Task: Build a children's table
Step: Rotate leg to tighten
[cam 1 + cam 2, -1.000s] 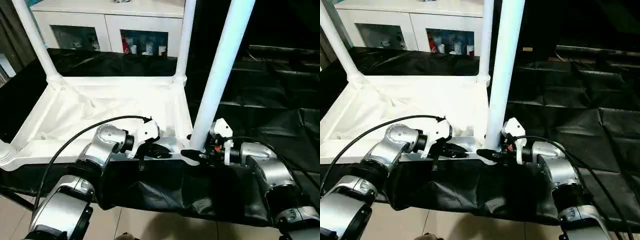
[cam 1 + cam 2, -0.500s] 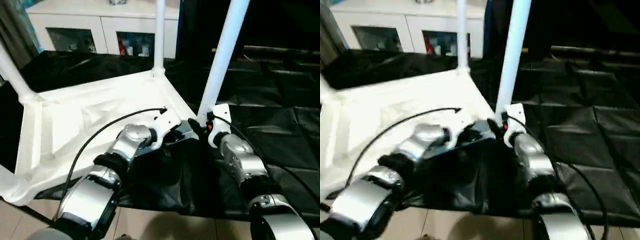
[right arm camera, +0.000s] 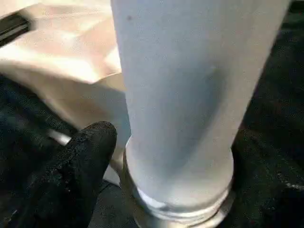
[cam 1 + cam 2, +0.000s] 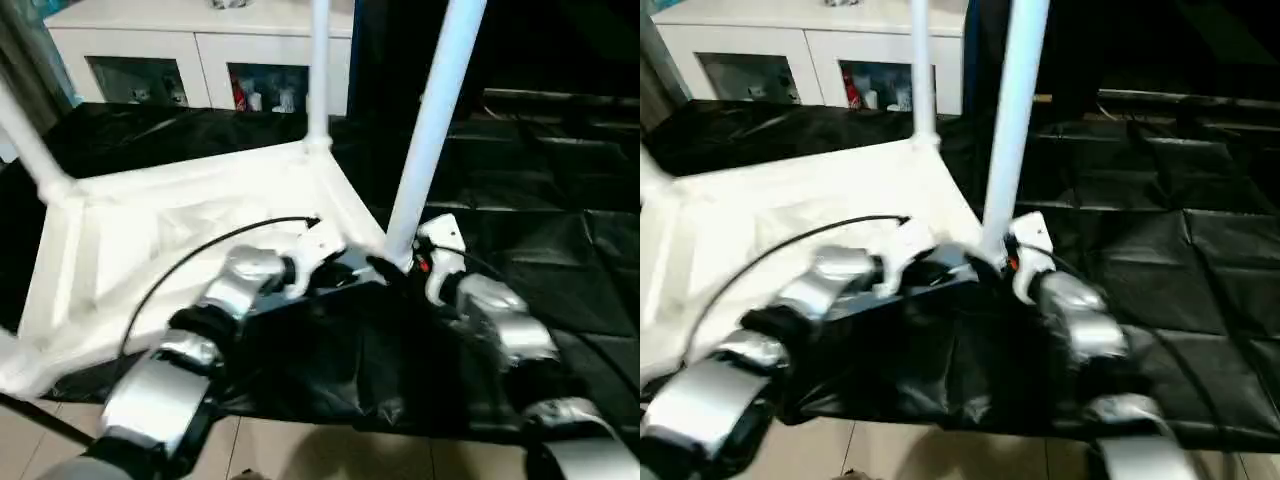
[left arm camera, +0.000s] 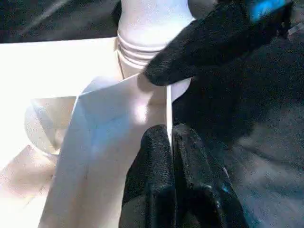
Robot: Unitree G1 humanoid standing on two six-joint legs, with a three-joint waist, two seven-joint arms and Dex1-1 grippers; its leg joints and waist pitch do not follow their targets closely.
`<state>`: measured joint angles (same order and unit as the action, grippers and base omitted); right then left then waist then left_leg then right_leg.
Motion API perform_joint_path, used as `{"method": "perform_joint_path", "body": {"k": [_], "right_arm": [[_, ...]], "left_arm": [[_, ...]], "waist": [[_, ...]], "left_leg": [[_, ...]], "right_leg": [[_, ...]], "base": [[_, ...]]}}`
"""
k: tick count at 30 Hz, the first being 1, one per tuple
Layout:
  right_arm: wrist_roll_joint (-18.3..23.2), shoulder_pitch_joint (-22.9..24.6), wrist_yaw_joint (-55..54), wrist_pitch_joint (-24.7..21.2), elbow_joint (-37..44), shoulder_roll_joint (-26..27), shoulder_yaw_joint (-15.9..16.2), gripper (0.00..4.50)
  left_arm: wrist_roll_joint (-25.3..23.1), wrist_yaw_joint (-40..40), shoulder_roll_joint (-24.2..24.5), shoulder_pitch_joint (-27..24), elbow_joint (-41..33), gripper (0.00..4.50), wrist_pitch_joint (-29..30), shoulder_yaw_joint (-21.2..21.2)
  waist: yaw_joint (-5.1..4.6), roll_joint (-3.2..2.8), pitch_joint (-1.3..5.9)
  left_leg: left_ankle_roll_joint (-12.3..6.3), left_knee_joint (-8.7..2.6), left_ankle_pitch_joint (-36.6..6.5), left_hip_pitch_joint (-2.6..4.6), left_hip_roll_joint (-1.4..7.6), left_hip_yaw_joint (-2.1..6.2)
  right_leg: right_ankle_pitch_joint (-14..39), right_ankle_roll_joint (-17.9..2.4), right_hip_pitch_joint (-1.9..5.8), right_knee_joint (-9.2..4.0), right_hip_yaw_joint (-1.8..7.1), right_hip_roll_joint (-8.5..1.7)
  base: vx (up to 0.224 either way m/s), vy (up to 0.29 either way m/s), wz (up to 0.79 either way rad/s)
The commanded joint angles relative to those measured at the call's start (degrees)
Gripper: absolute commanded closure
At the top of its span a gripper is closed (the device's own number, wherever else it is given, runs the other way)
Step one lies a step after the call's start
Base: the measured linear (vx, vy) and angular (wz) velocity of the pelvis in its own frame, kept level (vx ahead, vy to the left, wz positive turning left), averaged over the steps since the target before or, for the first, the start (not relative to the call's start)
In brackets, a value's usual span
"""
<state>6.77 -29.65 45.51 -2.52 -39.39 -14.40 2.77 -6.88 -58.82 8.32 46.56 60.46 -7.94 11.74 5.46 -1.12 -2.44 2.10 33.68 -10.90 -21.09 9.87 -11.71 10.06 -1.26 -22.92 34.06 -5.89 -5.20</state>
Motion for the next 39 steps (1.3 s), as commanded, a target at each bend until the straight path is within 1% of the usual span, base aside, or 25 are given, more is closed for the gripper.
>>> {"method": "perform_joint_path", "body": {"k": [1, 2, 4, 5, 6, 7, 8, 10, 11, 12, 14, 17, 18, 20, 22, 23, 25, 27, 28, 30, 33, 36, 37, 38, 39], "right_arm": [[0.96, 0.23, 6.78, 0.41, 1.99, -0.79, 2.67, 0.7], [1.16, 0.33, 9.14, 0.89, 2.27, -2.27, 2.48, 0.7], [1.37, 0.45, 10.92, 1.1, 2.58, -3.27, 2.34, 0.7], [1.74, 0.73, 13.33, 1.17, 3.2, -4.35, 2.34, 0.7], [2.38, 1.07, 16.06, 1.02, 3.97, -5.53, 2.74, 0.7], [2.62, 1.22, 17.14, 0.92, 4.3, -5.98, 2.93, 0.7], [2.95, 1.46, 18.79, 0.69, 4.8, -6.61, 3.33, 0.7], [3.05, 1.6, 19.7, 0.54, 5.06, -6.89, 3.58, 0.7], [3.07, 1.67, 20.05, 0.49, 5.16, -6.99, 3.68, 0.7], [3.13, 1.78, 20.79, 0.46, 5.26, -7.13, 3.86, 0.97], [3.54, 1.6, 21.48, 0.31, 4.94, -6.8, 3.75, 1.05], [3.95, 1.45, 22.12, 0.04, 4.84, -6.52, 3.58, 1.1], [4.12, 1.58, 22.56, -0.2, 5.05, -6.44, 3.68, 1.39], [4.31, 1.88, 23.0, -0.45, 5.41, -6.41, 3.79, 1.48], [4.6, 2.95, 23.28, -0.96, 6.35, -6.15, 4.02, 1.74], [4.65, 3.49, 22.3, -1.27, 6.53, -5.69, 3.84, 1.85], [4.5, 4.0, 20.85, -1.48, 6.56, -5.15, 3.58, 1.9], [3.72, 4.18, 16.65, -1.08, 5.34, -3.9, 2.8, 1.97], [3.5, 4.19, 14.53, -1.1, 4.68, -3.28, 2.33, 2.07], [2.2, 3.52, 5.91, -1.16, 1.5, -0.72, 0.84, 2.09], [1.0, 2.63, -5.75, -2.29, -2.05, 3.47, -0.98, 2.11], [0.62, 1.26, -15.17, -3.24, -4.49, 7.36, -2.63, 2.11], [0.61, 0.52, -18.34, -3.82, -5.49, 8.7, -3.38, 2.11], [0.46, -0.4, -21.29, -4.47, -6.65, 9.95, -3.85, 2.11], [0.32, -0.97, -22.86, -4.84, -7.36, 10.6, -4.07, 2.11]], "left_arm": [[1.75, -5.32, -0.33, -1.36, -1.91, 4.5, -1.88, 1.2], [2.14, -7.97, 0.6, -2.05, -2.56, 4.5, -1.74, 1.38], [2.41, -9.87, 1.26, -2.59, -3.09, 4.5, -1.71, 1.5], [2.68, -11.46, 1.89, -3.13, -3.69, 4.5, -1.76, 1.6], [2.88, -12.59, 2.5, -3.63, -4.34, 4.5, -1.71, 1.57], [3.0, -13.01, 2.72, -3.84, -4.64, 4.5, -1.64, 1.53], [3.34, -13.83, 3.0, -4.17, -5.2, 4.5, -1.36, 1.36], [3.69, -14.51, 3.11, -4.39, -5.64, 4.5, -1.08, 1.21], [3.85, -14.81, 3.14, -4.49, -5.84, 4.5, -0.95, 1.15], [4.25, -15.42, 3.27, -4.83, -6.63, 4.5, -0.48, 1.15], [4.65, -16.06, 3.46, -5.15, -7.44, 4.5, 0.02, 1.09], [4.68, -16.61, 3.62, -5.54, -8.21, 4.5, 0.38, 0.95], [4.64, -16.77, 3.7, -5.7, -8.46, 4.5, 0.48, 0.88], [4.65, -16.92, 3.78, -5.9, -8.81, 4.5, 0.65, 0.85], [4.76, -16.56, 3.76, -6.21, -9.31, 4.5, 0.99, 0.83], [4.85, -15.42, 3.38, -6.04, -9.08, 4.5, 1.12, 0.49], [4.91, -13.92, 2.88, -5.89, -8.92, 4.5, 1.39, 0.08], [4.41, -9.73, 1.83, -5.19, -7.8, 4.5, 1.38, -0.73], [4.05, -7.76, 1.37, -4.85, -7.23, 4.5, 1.32, -0.99], [2.87, -1.13, -0.17, -3.23, -4.66, 4.5, 1.73, -1.71], [1.61, 7.97, -2.76, -0.81, -1.84, 4.5, 2.83, -2.49], [0.96, 15.06, -4.99, 1.21, 0.07, 4.5, 4.18, -2.93], [0.76, 17.48, -5.77, 1.92, 0.84, 4.5, 4.62, -3.11], [0.62, 19.6, -6.51, 2.54, 1.51, 4.5, 4.82, -3.29], [0.53, 20.69, -6.92, 2.88, 1.92, 4.5, 4.85, -3.39]], "waist": [[0.41, 1.04, 3.22], [0.58, 0.92, 3.19], [0.71, 0.94, 3.24], [0.72, 0.91, 3.17], [0.88, 1.02, 3.22], [0.95, 1.08, 3.23], [1.13, 1.0, 3.23], [1.16, 1.2, 3.23], [1.22, 1.18, 3.25], [1.22, 1.34, 3.24], [1.28, 1.23, 3.26], [1.22, 1.31, 3.25], [1.24, 1.31, 3.26], [1.29, 1.32, 3.26], [1.29, 1.32, 3.24], [1.23, 1.34, 3.25], [1.23, 1.26, 3.19], [0.99, 1.26, 3.01], [0.94, 1.4, 3.01], [0.6, 1.36, 2.94], [0.3, 1.49, 2.88], [-0.06, 1.45, 2.92], [-0.16, 1.43, 2.98], [-0.34, 1.19, 2.99], [-0.47, 1.21, 3.05]], "left_leg": [[-6.02, -3.8, -10.76, 0.43, 4.16, 1.8], [-5.74, -3.82, -11.08, 0.47, 4.27, 1.85], [-5.59, -3.84, -11.11, 0.46, 4.33, 1.83], [-5.39, -3.92, -11.21, 0.5, 4.33, 1.84], [-5.43, -3.84, -11.23, 0.52, 4.33, 1.82], [-5.6, -3.82, -11.05, 0.48, 4.35, 1.8], [-5.75, -3.86, -10.66, 0.51, 4.5, 1.86], [-5.89, -3.82, -10.34, 0.49, 4.37, 1.77], [-5.73, -3.77, -10.25, 0.48, 4.31, 1.77], [-5.61, -3.79, -10.21, 0.5, 4.31, 1.79], [-5.43, -3.83, -10.17, 0.52, 4.42, 1.86], [-5.45, -3.8, -9.81, 0.44, 4.34, 1.81], [-5.47, -3.8, -9.76, 0.47, 4.32, 1.81], [-5.58, -3.78, -9.62, 0.42, 4.31, 1.82], [-5.59, -3.79, -9.63, 0.46, 4.34, 1.8], [-5.58, -3.83, -9.64, 0.44, 4.38, 1.82], [-5.23, -3.87, -10.1, 0.5, 4.33, 1.82], [-4.27, -4.03, -11.39, 0.61, 4.28, 1.89], [-4.06, -4.03, -11.76, 0.64, 4.18, 1.9], [-3.0, -4.13, -12.18, 0.84, 4.05, 2.02], [-2.19, -4.28, -13.23, 1.02, 3.88, 2.16], [-2.21, -4.31, -12.92, 0.88, 3.79, 2.22], [-2.26, -4.29, -12.76, 0.92, 3.82, 2.16], [-2.19, -4.33, -12.62, 0.93, 3.82, 2.23], [-2.12, -4.37, -12.44, 0.88, 3.8, 2.23]], "right_leg": [[14.84, -11.84, 2.95, -4.44, 3.4, -5.06], [15.38, -11.99, 2.93, -4.47, 3.46, -5.21], [14.93, -12.13, 2.9, -4.33, 3.49, -5.14], [14.99, -12.22, 2.82, -4.37, 3.49, -5.11], [14.9, -12.32, 2.93, -4.35, 3.48, -5.16], [14.54, -12.29, 2.99, -4.27, 3.5, -5.12], [13.86, -12.42, 2.91, -4.13, 3.54, -5.15], [13.8, -12.53, 2.84, -4.13, 3.52, -5.11], [14.21, -12.48, 2.84, -4.14, 3.51, -5.17], [14.68, -12.39, 2.84, -4.17, 3.46, -5.15], [15.08, -12.3, 2.81, -4.16, 3.5, -5.27], [14.89, -12.22, 2.79, -4.16, 3.5, -5.17], [14.96, -12.12, 2.78, -4.17, 3.49, -5.16], [15.14, -12.0, 2.83, -4.2, 3.48, -5.19], [15.11, -11.82, 2.77, -4.2, 3.51, -5.13], [15.08, -11.76, 2.76, -4.17, 3.51, -5.09], [16.15, -11.53, 2.68, -4.34, 3.51, -5.14], [18.9, -10.82, 2.54, -4.7, 3.52, -5.17], [19.81, -10.59, 2.54, -4.8, 3.47, -5.18], [21.69, -9.89, 2.28, -5.06, 3.57, -5.18], [23.84, -9.17, 2.27, -5.45, 3.54, -5.29], [23.7, -8.58, 2.39, -5.56, 3.54, -5.27], [23.3, -8.63, 2.33, -5.51, 3.63, -5.28], [22.45, -9.03, 2.3, -5.38, 3.61, -5.23], [21.83, -9.22, 2.34, -5.32, 3.58, -5.11]], "base": [[0.0, 0.0, 0.0], [0.0, 0.0, 0.0], [0.0, 0.0, 0.0], [0.0, 0.0, 0.0], [0.0, 0.0, 0.0], [0.0, 0.0, 0.0], [0.0, 0.0, 0.0], [0.0, 0.0, 0.0], [0.0, 0.0, 0.0], [0.0, 0.0, 0.0], [0.0, 0.0, 0.0], [0.0, 0.0, 0.0], [0.0, 0.0, 0.0], [0.0, 0.0, 0.0], [0.0, 0.0, 0.0], [0.0, 0.0, 0.0], [0.0, 0.0, 0.0], [0.0, 0.0, 0.0], [0.0, 0.0, 0.0], [0.0, 0.0, 0.0], [0.0, 0.0, 0.0], [0.0, 0.0, 0.0], [0.0, 0.0, 0.0], [0.0, 0.0, 0.0], [0.0, 0.0, 0.0]]}}
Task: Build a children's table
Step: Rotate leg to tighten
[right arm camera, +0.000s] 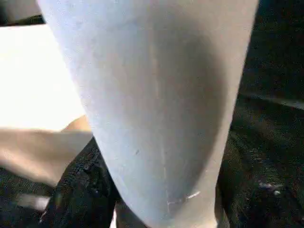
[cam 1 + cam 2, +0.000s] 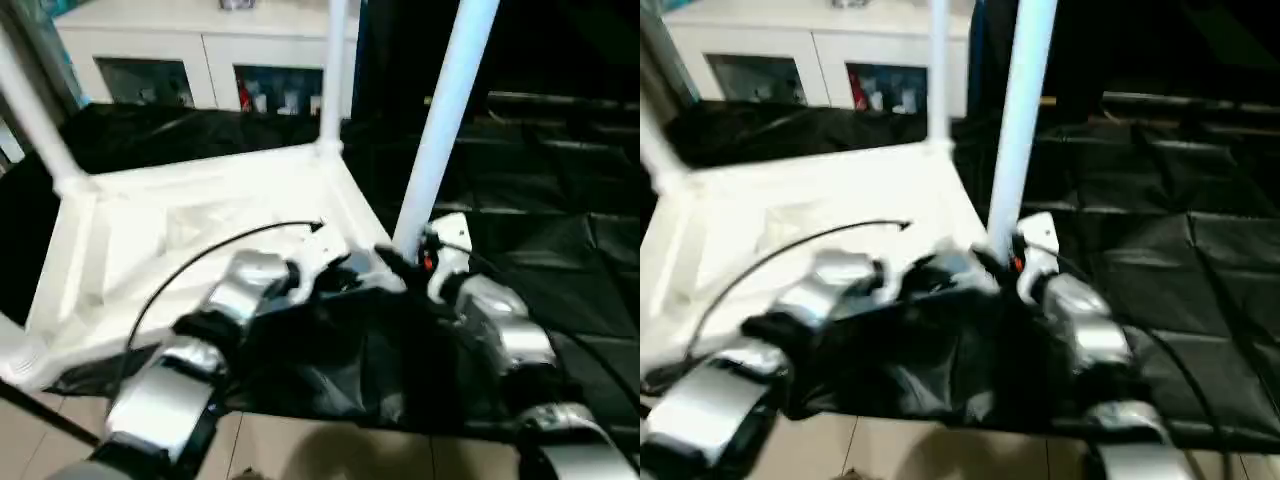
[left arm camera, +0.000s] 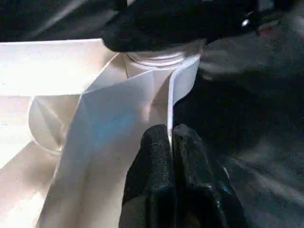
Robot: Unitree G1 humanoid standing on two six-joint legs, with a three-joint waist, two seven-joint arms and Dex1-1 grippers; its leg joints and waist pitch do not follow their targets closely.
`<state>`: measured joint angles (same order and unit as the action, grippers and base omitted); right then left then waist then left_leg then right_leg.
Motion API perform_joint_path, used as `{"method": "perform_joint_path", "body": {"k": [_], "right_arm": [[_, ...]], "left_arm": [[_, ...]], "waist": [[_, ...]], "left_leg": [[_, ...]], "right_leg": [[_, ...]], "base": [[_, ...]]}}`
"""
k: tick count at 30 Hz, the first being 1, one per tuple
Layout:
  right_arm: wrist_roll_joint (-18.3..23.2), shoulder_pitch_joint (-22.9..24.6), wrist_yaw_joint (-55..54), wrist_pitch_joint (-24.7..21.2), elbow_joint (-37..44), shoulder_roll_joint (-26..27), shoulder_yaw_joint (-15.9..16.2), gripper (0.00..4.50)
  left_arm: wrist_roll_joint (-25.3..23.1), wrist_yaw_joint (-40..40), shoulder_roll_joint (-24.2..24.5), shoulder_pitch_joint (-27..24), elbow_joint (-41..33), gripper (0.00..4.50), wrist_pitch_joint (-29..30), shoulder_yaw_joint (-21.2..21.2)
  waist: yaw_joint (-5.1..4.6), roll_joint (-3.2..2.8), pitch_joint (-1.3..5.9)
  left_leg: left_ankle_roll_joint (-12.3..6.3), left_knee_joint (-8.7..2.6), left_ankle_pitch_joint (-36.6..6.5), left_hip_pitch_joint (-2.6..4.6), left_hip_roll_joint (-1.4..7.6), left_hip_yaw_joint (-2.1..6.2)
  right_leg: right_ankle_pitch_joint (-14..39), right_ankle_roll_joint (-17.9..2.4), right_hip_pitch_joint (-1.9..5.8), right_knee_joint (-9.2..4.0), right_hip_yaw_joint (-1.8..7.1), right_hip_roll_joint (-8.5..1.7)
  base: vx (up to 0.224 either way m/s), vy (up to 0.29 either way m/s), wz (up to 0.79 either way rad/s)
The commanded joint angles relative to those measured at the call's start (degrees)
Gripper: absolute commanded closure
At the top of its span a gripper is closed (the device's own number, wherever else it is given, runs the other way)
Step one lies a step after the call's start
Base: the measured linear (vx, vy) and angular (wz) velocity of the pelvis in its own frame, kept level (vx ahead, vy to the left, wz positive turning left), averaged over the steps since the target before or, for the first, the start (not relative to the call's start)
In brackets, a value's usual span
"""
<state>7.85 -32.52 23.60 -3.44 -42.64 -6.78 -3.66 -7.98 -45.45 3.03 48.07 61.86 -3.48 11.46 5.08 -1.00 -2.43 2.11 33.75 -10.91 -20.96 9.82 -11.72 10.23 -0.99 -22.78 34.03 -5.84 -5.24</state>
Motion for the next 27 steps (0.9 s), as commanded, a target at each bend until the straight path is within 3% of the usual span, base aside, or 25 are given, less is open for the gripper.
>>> {"method": "perform_joint_path", "body": {"k": [1, 4, 5, 6, 7, 12, 18, 20, 22, 27], "right_arm": [[-0.76, 0.58, -1.81, -3.31, -5.28, 4.67, 2.53, 2.11], [-0.8, -0.22, -1.64, -2.49, -5.34, 5.76, 2.81, 2.11], [-0.82, -0.54, -0.95, -1.72, -5.19, 6.13, 2.96, 2.11], [-0.71, -0.65, -0.13, -1.27, -5.0, 6.25, 3.03, 2.11], [-0.61, -0.7, 0.39, -1.01, -4.85, 6.31, 3.07, 1.55], [-0.48, 0.5, 8.07, -0.56, -1.97, 4.2, 5.12, 1.19], [0.48, 3.44, 22.09, -0.34, 3.46, -2.19, 8.87, 1.19], [1.21, 4.67, 29.14, -0.32, 6.06, -6.09, 9.61, 1.19], [1.86, 5.17, 33.01, -0.52, 7.37, -8.16, 9.45, 1.19], [3.01, 6.38, 41.43, -1.53, 10.54, -12.52, 10.08, 1.19]], "left_arm": [[1.87, 8.4, -2.55, 1.98, 1.33, 4.5, 0.32, -3.53], [2.03, 8.65, -3.11, 2.36, 1.85, 4.5, 0.0, -3.55], [1.97, 8.31, -3.16, 2.44, 2.05, 4.5, -0.33, -3.35], [1.9, 7.91, -3.1, 2.4, 2.11, 4.5, -0.54, -3.22], [1.84, 7.65, -3.05, 2.37, 2.13, 4.5, -0.66, -3.14], [1.58, 2.65, -1.48, 1.54, 1.9, 4.5, -2.33, -2.11], [2.18, -7.13, 1.44, -0.61, -0.19, 4.5, -3.51, -1.15], [2.5, -13.9, 3.75, -2.14, -1.91, 4.5, -4.08, 0.02], [2.76, -18.15, 5.21, -3.12, -3.16, 4.5, -4.85, 0.82], [4.65, -28.48, 8.46, -5.64, -7.08, 4.5, -4.32, 1.76]], "waist": [[-0.07, 0.85, 3.08], [-0.07, 1.08, 3.11], [-0.09, 0.6, 3.2], [-0.14, 0.63, 3.19], [-0.13, 0.78, 3.16], [-0.2, 0.85, 2.99], [-0.07, 1.38, 2.93], [0.58, 1.28, 3.01], [0.61, 1.26, 3.01], [0.94, 1.05, 3.09]], "left_leg": [[-2.17, -4.37, -12.43, 0.76, 3.87, 2.23], [-3.01, -4.24, -12.03, 0.6, 3.7, 2.07], [-3.24, -4.26, -11.76, 0.58, 3.75, 2.08], [-3.36, -4.22, -11.74, 0.55, 3.75, 2.06], [-3.62, -4.22, -11.91, 0.52, 3.74, 2.05], [-4.12, -4.38, -13.21, 0.28, 3.81, 2.21], [-4.99, -4.2, -12.56, 0.28, 3.79, 2.04], [-5.89, -4.07, -11.26, 0.22, 3.99, 1.97], [-6.48, -4.12, -11.03, 0.06, 4.25, 1.94], [-5.46, -4.2, -11.49, 0.46, 4.55, 1.86]], "right_leg": [[20.56, -9.71, 2.25, -5.26, 3.52, -5.1], [18.29, -10.17, 2.43, -5.13, 3.6, -5.12], [16.94, -10.37, 2.48, -5.02, 3.58, -5.02], [16.25, -10.61, 2.51, -4.99, 3.6, -5.05], [16.19, -10.75, 2.6, -4.98, 3.56, -5.08], [19.05, -9.93, 2.75, -5.21, 3.47, -5.14], [20.83, -9.66, 2.74, -5.42, 3.45, -5.17], [19.47, -9.78, 2.99, -5.16, 3.44, -5.06], [17.95, -10.53, 2.77, -4.78, 3.37, -4.91], [16.04, -12.29, 2.51, -4.45, 3.51, -5.02]], "base": [[0.0, 0.0, 0.0], [0.0, 0.0, 0.0], [0.0, 0.0, 0.0], [0.0, 0.0, 0.0], [0.0, 0.0, 0.0], [0.0, 0.0, 0.0], [0.0, 0.0, 0.0], [0.0, 0.0, 0.0], [0.0, 0.0, 0.0], [0.0, 0.0, 0.0]]}}
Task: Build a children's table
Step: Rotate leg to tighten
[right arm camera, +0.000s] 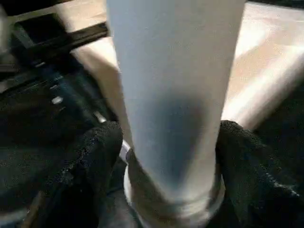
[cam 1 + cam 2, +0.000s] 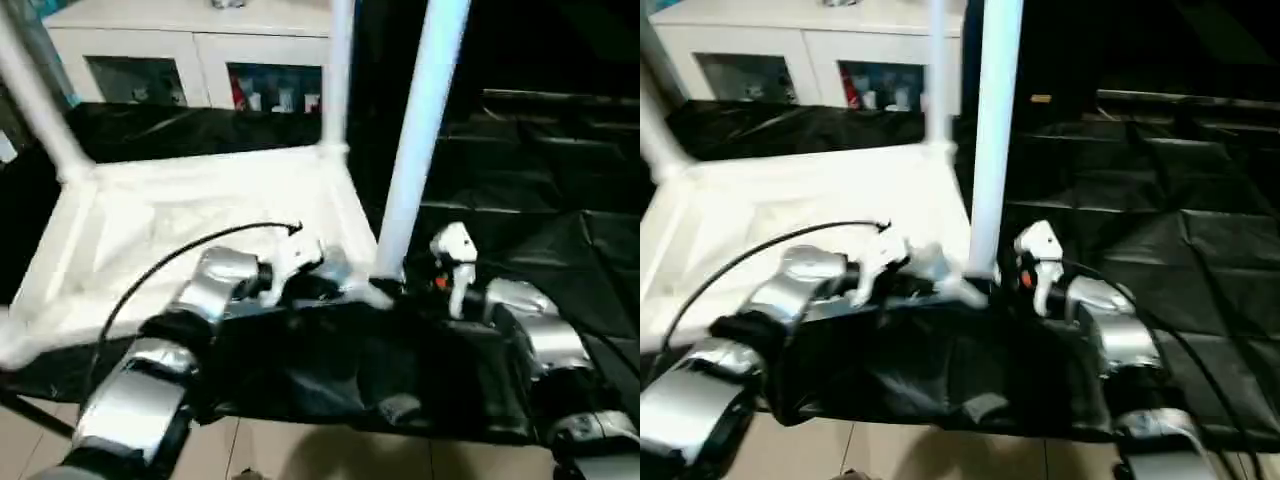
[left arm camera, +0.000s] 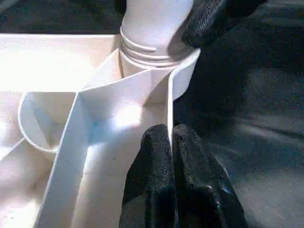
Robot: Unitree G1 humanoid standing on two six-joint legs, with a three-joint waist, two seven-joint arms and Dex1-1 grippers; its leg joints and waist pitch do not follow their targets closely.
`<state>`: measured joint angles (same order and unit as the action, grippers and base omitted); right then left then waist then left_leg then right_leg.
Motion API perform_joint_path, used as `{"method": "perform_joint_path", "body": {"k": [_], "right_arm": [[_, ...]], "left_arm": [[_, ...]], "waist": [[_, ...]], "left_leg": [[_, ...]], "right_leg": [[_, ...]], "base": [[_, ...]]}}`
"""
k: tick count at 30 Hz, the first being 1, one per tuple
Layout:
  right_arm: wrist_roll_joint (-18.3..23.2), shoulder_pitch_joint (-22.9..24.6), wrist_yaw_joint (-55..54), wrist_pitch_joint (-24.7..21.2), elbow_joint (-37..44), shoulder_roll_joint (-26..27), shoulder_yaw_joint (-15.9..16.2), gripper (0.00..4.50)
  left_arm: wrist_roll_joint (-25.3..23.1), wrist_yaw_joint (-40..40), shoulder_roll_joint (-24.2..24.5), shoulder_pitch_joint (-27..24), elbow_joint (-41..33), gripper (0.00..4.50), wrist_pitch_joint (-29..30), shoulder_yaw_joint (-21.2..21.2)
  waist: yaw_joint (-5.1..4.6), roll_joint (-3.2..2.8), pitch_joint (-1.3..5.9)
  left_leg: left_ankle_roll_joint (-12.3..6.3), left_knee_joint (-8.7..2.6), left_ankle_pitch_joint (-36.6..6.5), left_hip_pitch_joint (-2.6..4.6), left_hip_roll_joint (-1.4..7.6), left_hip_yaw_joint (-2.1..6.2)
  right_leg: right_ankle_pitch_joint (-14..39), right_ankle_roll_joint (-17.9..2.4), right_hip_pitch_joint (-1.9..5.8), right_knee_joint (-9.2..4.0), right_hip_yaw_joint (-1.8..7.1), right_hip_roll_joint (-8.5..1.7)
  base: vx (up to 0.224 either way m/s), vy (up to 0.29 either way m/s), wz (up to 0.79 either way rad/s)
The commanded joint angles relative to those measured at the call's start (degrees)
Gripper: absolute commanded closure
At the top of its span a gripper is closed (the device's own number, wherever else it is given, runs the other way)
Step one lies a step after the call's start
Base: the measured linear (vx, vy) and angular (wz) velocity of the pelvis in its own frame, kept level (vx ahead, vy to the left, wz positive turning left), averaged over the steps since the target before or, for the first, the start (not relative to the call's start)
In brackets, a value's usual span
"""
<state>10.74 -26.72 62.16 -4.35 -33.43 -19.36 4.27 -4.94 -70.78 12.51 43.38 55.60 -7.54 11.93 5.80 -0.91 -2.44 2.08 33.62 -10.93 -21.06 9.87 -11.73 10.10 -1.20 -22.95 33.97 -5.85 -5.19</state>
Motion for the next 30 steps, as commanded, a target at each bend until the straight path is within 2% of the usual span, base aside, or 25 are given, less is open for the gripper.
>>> {"method": "perform_joint_path", "body": {"k": [1, 5, 6, 9, 10, 11, 12, 15, 19, 20, 21, 22, 23, 24, 26, 27, 28, 30], "right_arm": [[0.05, 0.7, 4.1, -0.66, 1.46, -0.67, 2.61, 1.19], [0.32, 1.03, 6.16, -0.96, 2.08, -1.65, 3.46, 1.51], [0.27, 1.13, 7.29, -1.17, 2.46, -1.95, 3.66, 1.54], [0.67, 1.37, 9.12, -2.05, 3.33, -2.27, 4.0, 1.8], [0.86, 1.41, 9.43, -2.23, 3.49, -2.34, 4.12, 1.84], [1.07, 1.48, 9.65, -2.41, 3.64, -2.38, 4.16, 1.86], [1.2, 1.54, 9.78, -2.51, 3.69, -2.36, 4.21, 1.88], [1.35, 1.73, 8.79, -2.58, 3.63, -1.88, 4.18, 1.9], [-0.05, 1.08, 1.15, -1.73, 1.23, 0.83, 2.08, 1.91], [-2.16, 0.04, -8.02, -0.47, -2.63, 3.41, 0.58, 1.91], [-2.41, -0.16, -9.72, -0.52, -3.33, 3.89, 0.28, 1.91], [-2.73, -0.42, -11.98, -0.6, -4.25, 4.52, -0.12, 1.91], [-2.98, -0.79, -15.46, -1.05, -5.63, 5.7, -0.78, 1.91], [-3.21, -1.0, -19.05, -1.25, -6.63, 7.06, -1.26, 1.91], [-3.49, -1.38, -24.25, -1.61, -7.92, 9.11, -1.98, 1.91], [-3.71, -1.92, -28.12, -1.76, -9.06, 10.39, -2.72, 1.92], [-3.92, -2.71, -32.6, -1.84, -10.54, 11.81, -3.66, 1.92], [-3.75, -4.16, -38.43, -1.97, -13.29, 13.95, -5.63, 1.92]], "left_arm": [[1.9, -4.66, -0.48, -1.43, -1.65, 4.5, 0.27, 1.32], [2.53, -6.83, 0.4, -2.39, -3.43, 4.5, 1.15, 1.45], [2.89, -7.97, 0.85, -2.87, -4.3, 4.5, 1.64, 1.49], [3.25, -9.4, 1.49, -3.68, -5.92, 4.5, 2.35, 1.47], [3.42, -9.82, 1.68, -3.95, -6.51, 4.5, 2.72, 1.46], [3.51, -9.99, 1.78, -4.15, -6.94, 4.5, 2.95, 1.47], [3.57, -9.95, 1.81, -4.27, -7.18, 4.5, 3.05, 1.41], [3.53, -7.91, 1.44, -4.48, -7.77, 4.5, 3.63, 1.01], [1.82, 0.37, -0.14, -3.28, -5.73, 4.5, 3.4, 0.04], [0.9, 8.11, -2.08, -1.49, -2.88, 4.5, 4.04, -1.22], [0.84, 9.27, -2.46, -1.2, -2.45, 4.5, 4.14, -1.44], [0.77, 10.8, -2.97, -0.8, -1.89, 4.5, 4.26, -1.73], [0.61, 13.56, -3.91, -0.05, -0.91, 4.5, 4.55, -2.17], [0.35, 16.4, -5.04, 0.75, -0.14, 4.5, 5.2, -2.43], [-0.12, 21.11, -6.69, 2.02, 1.21, 4.5, 5.67, -2.7], [-0.27, 24.14, -7.75, 2.8, 2.13, 4.5, 6.14, -2.94], [-0.44, 27.45, -8.79, 3.6, 3.09, 4.5, 6.58, -3.23], [-0.74, 32.05, -10.25, 4.74, 4.72, 4.5, 6.59, -3.69]], "waist": [[0.3, 0.94, 3.1], [0.89, 0.97, 3.15], [0.87, 1.12, 3.12], [0.89, 1.1, 3.09], [0.88, 1.09, 3.08], [0.86, 1.43, 3.06], [0.91, 1.26, 3.0], [0.86, 1.34, 3.05], [0.57, 1.35, 2.96], [0.42, 1.29, 2.99], [0.18, 1.35, 2.88], [-0.15, 1.53, 2.89], [-0.21, 1.48, 2.94], [-0.38, 1.37, 2.81], [-0.58, 1.49, 2.9], [-0.6, 1.47, 2.92], [-0.63, 1.0, 2.95], [-0.93, 1.14, 3.09]], "left_leg": [[-5.33, -4.06, -11.45, 0.56, 4.5, 1.85], [-4.9, -4.02, -10.79, 0.61, 4.57, 1.78], [-4.76, -4.06, -10.82, 0.55, 4.51, 1.78], [-4.63, -4.09, -10.95, 0.56, 4.5, 1.83], [-4.64, -4.07, -10.96, 0.57, 4.5, 1.83], [-4.62, -4.08, -10.92, 0.54, 4.48, 1.81], [-4.45, -4.11, -11.13, 0.55, 4.49, 1.85], [-4.08, -4.12, -11.06, 0.59, 4.5, 1.89], [-3.36, -4.18, -11.62, 0.63, 4.39, 1.95], [-2.82, -4.2, -12.04, 0.72, 4.31, 2.01], [-2.32, -4.21, -12.43, 0.88, 4.14, 1.98], [-1.36, -4.35, -12.53, 0.68, 4.06, 2.25], [-1.61, -4.27, -12.55, 0.83, 3.99, 2.2], [-1.93, -4.16, -13.16, 1.15, 3.93, 1.99], [-2.24, -4.24, -12.45, 0.82, 3.87, 2.11], [-2.25, -4.19, -12.34, 0.9, 3.86, 2.07], [-2.11, -4.26, -12.03, 0.87, 3.88, 2.17], [-1.74, -4.29, -11.94, 0.93, 3.9, 2.15]], "right_leg": [[15.92, -12.16, 2.67, -4.38, 3.55, -5.11], [14.44, -12.67, 2.66, -4.15, 3.63, -5.26], [14.63, -12.55, 2.75, -4.09, 3.6, -5.22], [15.7, -12.04, 2.74, -4.21, 3.62, -5.23], [15.87, -12.0, 2.71, -4.24, 3.62, -5.24], [16.22, -11.84, 2.72, -4.3, 3.61, -5.23], [17.26, -11.55, 2.67, -4.36, 3.62, -5.29], [17.93, -11.1, 2.63, -4.39, 3.61, -5.26], [18.74, -10.84, 2.4, -4.52, 3.66, -5.28], [19.85, -10.61, 2.29, -4.68, 3.68, -5.4], [20.82, -10.42, 2.1, -4.94, 3.62, -5.28], [21.79, -10.05, 2.52, -4.84, 3.56, -5.35], [22.19, -9.76, 2.48, -5.11, 3.56, -5.38], [22.18, -9.89, 2.04, -5.29, 3.73, -5.26], [21.81, -9.68, 2.45, -5.2, 3.64, -5.24], [21.66, -9.64, 2.36, -5.2, 3.65, -5.22], [20.87, -9.8, 2.4, -5.07, 3.64, -5.19], [18.89, -10.45, 2.4, -4.91, 3.62, -5.06]], "base": [[0.0, 0.0, 0.0], [0.0, 0.0, 0.0], [0.0, 0.0, 0.0], [0.0, 0.0, 0.0], [0.0, 0.0, 0.0], [0.0, 0.0, 0.0], [0.0, 0.0, 0.0], [0.0, 0.0, 0.0], [0.0, 0.0, 0.0], [0.0, 0.0, 0.0], [0.0, 0.0, 0.0], [0.0, 0.0, 0.0], [0.0, 0.0, 0.0], [0.0, 0.0, 0.0], [0.0, 0.0, 0.0], [0.0, 0.0, 0.0], [0.0, 0.0, 0.0], [0.0, 0.0, 0.0]]}}
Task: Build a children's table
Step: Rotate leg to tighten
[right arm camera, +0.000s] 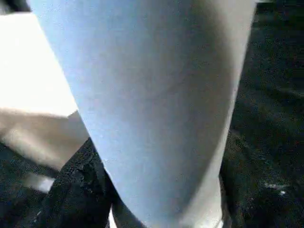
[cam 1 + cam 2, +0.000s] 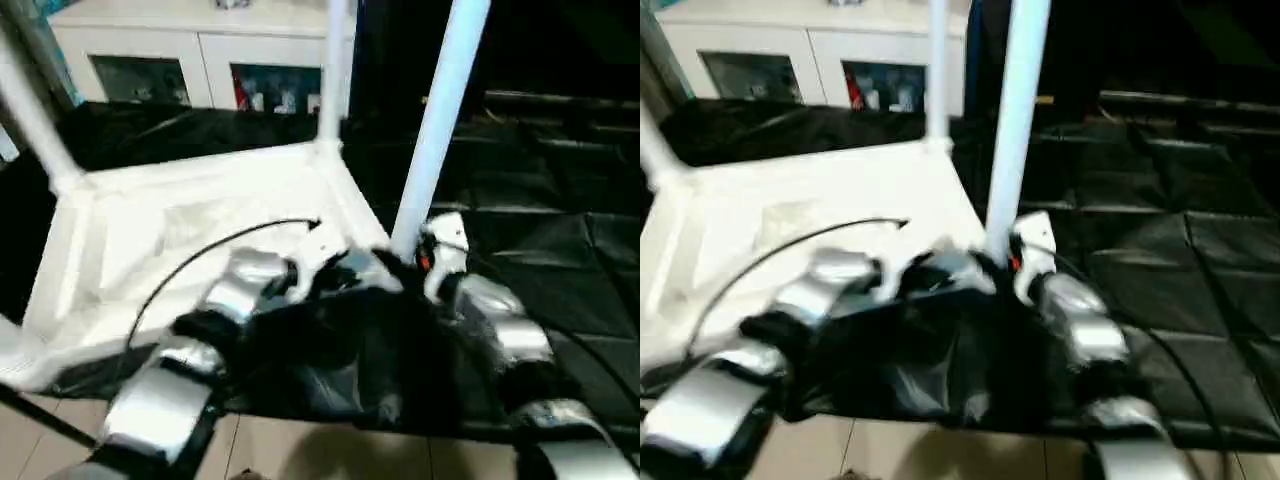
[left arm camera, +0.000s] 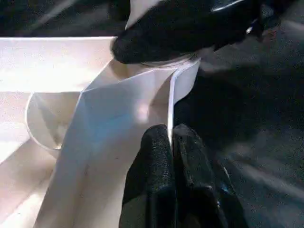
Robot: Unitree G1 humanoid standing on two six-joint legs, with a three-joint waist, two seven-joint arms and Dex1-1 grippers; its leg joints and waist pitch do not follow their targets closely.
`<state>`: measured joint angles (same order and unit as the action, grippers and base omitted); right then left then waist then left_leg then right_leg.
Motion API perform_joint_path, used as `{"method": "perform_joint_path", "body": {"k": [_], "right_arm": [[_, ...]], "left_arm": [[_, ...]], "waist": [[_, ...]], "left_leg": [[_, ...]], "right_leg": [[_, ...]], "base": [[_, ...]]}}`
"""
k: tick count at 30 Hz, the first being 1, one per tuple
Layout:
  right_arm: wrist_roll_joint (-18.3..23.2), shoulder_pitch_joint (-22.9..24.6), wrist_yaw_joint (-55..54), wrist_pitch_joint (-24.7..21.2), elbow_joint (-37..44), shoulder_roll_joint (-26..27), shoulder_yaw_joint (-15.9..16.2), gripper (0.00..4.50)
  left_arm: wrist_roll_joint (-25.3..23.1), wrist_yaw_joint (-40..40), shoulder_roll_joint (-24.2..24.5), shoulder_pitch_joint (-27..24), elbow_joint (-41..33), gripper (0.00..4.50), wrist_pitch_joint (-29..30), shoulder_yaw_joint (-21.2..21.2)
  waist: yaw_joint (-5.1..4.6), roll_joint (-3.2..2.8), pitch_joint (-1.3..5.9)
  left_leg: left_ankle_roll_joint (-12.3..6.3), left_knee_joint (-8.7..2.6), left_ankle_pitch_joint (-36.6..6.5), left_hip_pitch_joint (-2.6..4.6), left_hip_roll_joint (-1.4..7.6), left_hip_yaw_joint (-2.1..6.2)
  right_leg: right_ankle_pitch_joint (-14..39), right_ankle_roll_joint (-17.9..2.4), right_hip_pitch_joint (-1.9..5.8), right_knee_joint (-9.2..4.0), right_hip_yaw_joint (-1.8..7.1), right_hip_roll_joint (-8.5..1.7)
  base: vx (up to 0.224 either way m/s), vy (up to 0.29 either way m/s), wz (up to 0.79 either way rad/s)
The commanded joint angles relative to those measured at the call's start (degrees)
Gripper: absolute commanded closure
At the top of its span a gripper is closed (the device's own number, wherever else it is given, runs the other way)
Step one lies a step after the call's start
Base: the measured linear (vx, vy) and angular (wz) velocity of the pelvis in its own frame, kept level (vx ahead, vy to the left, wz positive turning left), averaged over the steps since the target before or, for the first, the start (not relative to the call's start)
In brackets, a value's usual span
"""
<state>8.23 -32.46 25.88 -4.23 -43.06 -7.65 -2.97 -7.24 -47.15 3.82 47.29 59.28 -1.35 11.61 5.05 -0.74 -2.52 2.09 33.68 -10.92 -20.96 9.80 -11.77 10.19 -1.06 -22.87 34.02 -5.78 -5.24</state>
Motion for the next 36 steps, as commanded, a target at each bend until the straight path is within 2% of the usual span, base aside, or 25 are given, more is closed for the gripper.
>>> {"method": "perform_joint_path", "body": {"k": [1, 2, 3, 5, 6, 7, 9, 11, 12, 14, 16, 17, 18, 19, 21, 22, 24, 27, 31, 32, 34, 35, 36], "right_arm": [[-1.23, 1.58, -2.14, -2.09, -3.66, 2.24, 1.61, 1.92], [-1.04, 1.23, -2.99, -2.14, -4.21, 2.82, 1.2, 1.92], [-0.83, 0.31, -4.29, -1.67, -5.29, 4.53, 0.8, 1.92], [-1.15, -0.3, -4.09, 0.11, -5.43, 5.92, 1.54, 1.92], [-1.01, -0.38, -3.33, 1.05, -5.14, 6.23, 1.74, 1.36], [-0.51, -0.29, -2.2, 1.46, -4.45, 6.34, 1.73, 1.22], [0.31, -0.17, -0.2, 1.41, -3.66, 6.32, 1.61, 1.2], [0.23, 0.17, 4.47, 0.83, -2.44, 5.11, 3.15, 1.08], [0.23, 0.17, 4.47, 0.83, -2.44, 5.11, 3.15, 0.92], [0.3, 0.53, 7.1, 0.31, -1.55, 4.31, 4.04, 0.92], [0.39, 2.65, 17.87, 0.27, 2.77, -0.01, 7.67, 0.92], [0.47, 2.98, 19.43, 0.42, 3.44, -0.72, 8.12, 0.92], [0.49, 3.06, 19.95, 0.66, 3.52, -0.95, 8.22, 0.92], [0.86, 3.5, 22.2, 0.45, 4.45, -2.27, 8.59, 0.92], [1.65, 4.39, 26.62, 0.17, 6.26, -5.12, 9.09, 0.92], [1.9, 4.68, 28.3, 0.12, 6.92, -6.32, 9.24, 0.92], [1.89, 4.88, 29.71, 0.17, 7.35, -7.19, 9.12, 0.92], [2.61, 5.6, 34.44, -0.37, 9.14, -9.95, 9.21, 0.92], [2.62, 7.13, 41.25, -1.08, 12.17, -13.93, 10.55, 0.92], [2.78, 7.51, 42.69, -1.51, 12.84, -14.72, 11.02, 0.92], [2.91, 7.81, 44.03, -1.82, 13.31, -15.36, 11.49, 0.92], [2.95, 7.86, 44.34, -1.9, 13.39, -15.48, 11.6, 1.16], [3.14, 7.87, 45.09, -2.21, 13.45, -15.57, 11.76, 1.16]], "left_arm": [[1.56, 8.42, -1.56, 0.82, 1.04, 4.5, 0.4, -3.36], [1.38, 9.63, -1.91, 1.1, 1.42, 4.5, 0.32, -3.47], [0.39, 12.4, -2.68, 1.76, 2.25, 4.5, -0.33, -3.18], [-0.55, 13.43, -3.16, 2.11, 2.8, 4.5, -1.15, -2.46], [-0.29, 12.86, -3.23, 2.15, 2.99, 4.5, -1.42, -2.42], [0.11, 11.51, -3.12, 2.01, 2.88, 4.5, -1.66, -2.39], [0.31, 9.95, -2.8, 1.8, 2.77, 4.5, -2.09, -2.15], [0.61, 6.72, -2.02, 1.32, 2.46, 4.5, -3.36, -1.83], [0.61, 6.72, -2.02, 1.32, 2.46, 4.5, -3.36, -1.83], [0.74, 4.93, -1.61, 0.98, 2.06, 4.5, -3.89, -1.6], [1.75, -4.76, 0.39, -0.99, -0.43, 4.5, -5.47, -0.35], [1.77, -6.1, 0.78, -1.26, -0.77, 4.5, -5.69, -0.07], [1.63, -6.45, 0.92, -1.28, -0.7, 4.5, -5.91, 0.0], [1.84, -8.94, 1.73, -1.77, -1.29, 4.5, -6.2, 0.32], [2.71, -14.35, 3.47, -2.9, -2.83, 4.5, -6.68, 0.85], [3.25, -16.71, 4.2, -3.4, -3.63, 4.5, -6.45, 1.0], [3.7, -18.56, 4.77, -3.79, -4.26, 4.5, -6.24, 1.1], [4.76, -23.99, 6.71, -5.07, -6.3, 4.5, -5.42, 1.8], [5.47, -29.89, 9.33, -6.55, -8.47, 4.5, -4.42, 2.56], [5.6, -31.31, 9.86, -6.98, -9.35, 4.5, -3.7, 2.58], [5.73, -32.63, 10.39, -7.41, -10.24, 4.5, -3.11, 2.57], [5.76, -32.92, 10.51, -7.51, -10.45, 4.5, -2.97, 2.57], [5.94, -33.55, 10.76, -7.75, -11.03, 4.5, -2.5, 2.47]], "waist": [[-0.15, 0.97, 3.22], [-0.03, 1.06, 3.23], [0.03, 0.4, 3.29], [-0.01, 0.73, 3.34], [0.07, 0.57, 3.34], [0.11, 0.53, 3.31], [0.04, 0.59, 3.29], [-0.15, 0.73, 3.21], [-0.25, 0.68, 3.18], [-0.35, 0.82, 3.21], [-0.18, 0.88, 3.17], [0.07, 1.09, 3.18], [0.15, 0.89, 3.2], [0.1, 1.05, 3.25], [0.52, 0.94, 3.28], [0.61, 0.84, 3.33], [0.75, 0.76, 3.21], [1.13, 0.65, 3.27], [1.6, 0.72, 3.32], [1.67, 1.13, 3.24], [1.74, 0.95, 3.22], [1.7, 0.99, 3.18], [1.74, 1.14, 3.18]], "left_leg": [[-1.87, -4.3, -11.92, 0.87, 3.92, 2.14], [-2.52, -4.19, -11.28, 0.67, 3.87, 2.07], [-2.9, -4.09, -10.91, 0.63, 3.82, 2.05], [-3.46, -4.08, -10.39, 0.52, 3.76, 2.03], [-3.69, -4.03, -10.63, 0.52, 3.71, 1.98], [-3.76, -4.08, -10.98, 0.58, 3.75, 2.0], [-4.11, -4.14, -11.67, 0.49, 3.81, 2.04], [-4.42, -4.23, -12.14, 0.21, 3.76, 2.19], [-4.36, -4.23, -12.3, 0.23, 3.81, 2.2], [-4.37, -4.1, -12.44, 0.4, 3.74, 2.11], [-5.02, -4.03, -11.73, 0.3, 3.71, 2.0], [-5.7, -3.96, -10.95, -0.01, 3.84, 1.98], [-6.07, -3.99, -10.55, -0.04, 3.93, 1.97], [-6.05, -3.94, -10.48, 0.06, 3.97, 1.91], [-6.15, -3.87, -9.88, 0.11, 4.12, 1.89], [-6.2, -3.81, -9.68, 0.26, 4.25, 1.82], [-5.79, -3.96, -10.56, 0.42, 4.41, 1.79], [-5.28, -4.02, -11.16, 0.51, 4.5, 1.82], [-5.26, -4.0, -10.66, 0.51, 4.54, 1.79], [-5.31, -4.02, -10.32, 0.38, 4.59, 1.81], [-5.25, -3.98, -10.38, 0.37, 4.56, 1.82], [-5.09, -4.0, -10.56, 0.39, 4.47, 1.81], [-4.91, -4.01, -10.64, 0.39, 4.5, 1.86]], "right_leg": [[18.32, -10.74, 2.36, -4.92, 3.54, -5.01], [16.87, -10.92, 2.6, -4.84, 3.57, -5.08], [15.56, -11.13, 2.55, -4.77, 3.65, -5.1], [14.32, -11.26, 2.69, -4.7, 3.52, -5.02], [14.51, -11.17, 2.72, -4.77, 3.52, -5.09], [14.84, -11.16, 2.71, -4.84, 3.51, -5.09], [15.19, -11.09, 2.77, -4.77, 3.47, -5.0], [16.27, -10.71, 3.05, -4.86, 3.39, -5.07], [17.13, -10.43, 2.96, -4.94, 3.39, -5.07], [18.15, -10.42, 2.85, -5.1, 3.42, -5.1], [17.57, -10.47, 2.95, -5.08, 3.41, -4.99], [16.47, -10.49, 3.17, -4.78, 3.39, -4.96], [16.42, -10.5, 3.03, -4.75, 3.34, -4.96], [16.46, -10.58, 2.93, -4.72, 3.34, -4.93], [15.92, -11.23, 3.04, -4.56, 3.31, -4.93], [15.03, -11.51, 2.85, -4.45, 3.39, -4.9], [14.53, -12.46, 2.59, -4.34, 3.41, -4.92], [14.9, -12.56, 2.64, -4.34, 3.48, -5.06], [13.19, -12.84, 2.67, -4.06, 3.53, -5.01], [12.84, -12.79, 2.77, -3.97, 3.56, -5.09], [13.64, -12.69, 2.73, -4.04, 3.57, -5.19], [14.24, -12.56, 2.72, -4.13, 3.54, -5.09], [15.01, -12.44, 2.72, -4.11, 3.53, -5.18]], "base": [[0.0, 0.0, 0.0], [0.0, 0.0, 0.0], [0.0, 0.0, 0.0], [0.0, 0.0, 0.0], [0.0, 0.0, 0.0], [0.0, 0.0, 0.0], [0.0, 0.0, 0.0], [0.0, 0.0, 0.0], [0.0, 0.0, 0.0], [0.0, 0.0, 0.0], [0.0, 0.0, 0.0], [0.0, 0.0, 0.0], [0.0, 0.0, 0.0], [0.0, 0.0, 0.0], [0.0, 0.0, 0.0], [0.0, 0.0, 0.0], [0.0, 0.0, 0.0], [0.0, 0.0, 0.0], [0.0, 0.0, 0.0], [0.0, 0.0, 0.0], [0.0, 0.0, 0.0], [0.0, 0.0, 0.0], [0.0, 0.0, 0.0]]}}
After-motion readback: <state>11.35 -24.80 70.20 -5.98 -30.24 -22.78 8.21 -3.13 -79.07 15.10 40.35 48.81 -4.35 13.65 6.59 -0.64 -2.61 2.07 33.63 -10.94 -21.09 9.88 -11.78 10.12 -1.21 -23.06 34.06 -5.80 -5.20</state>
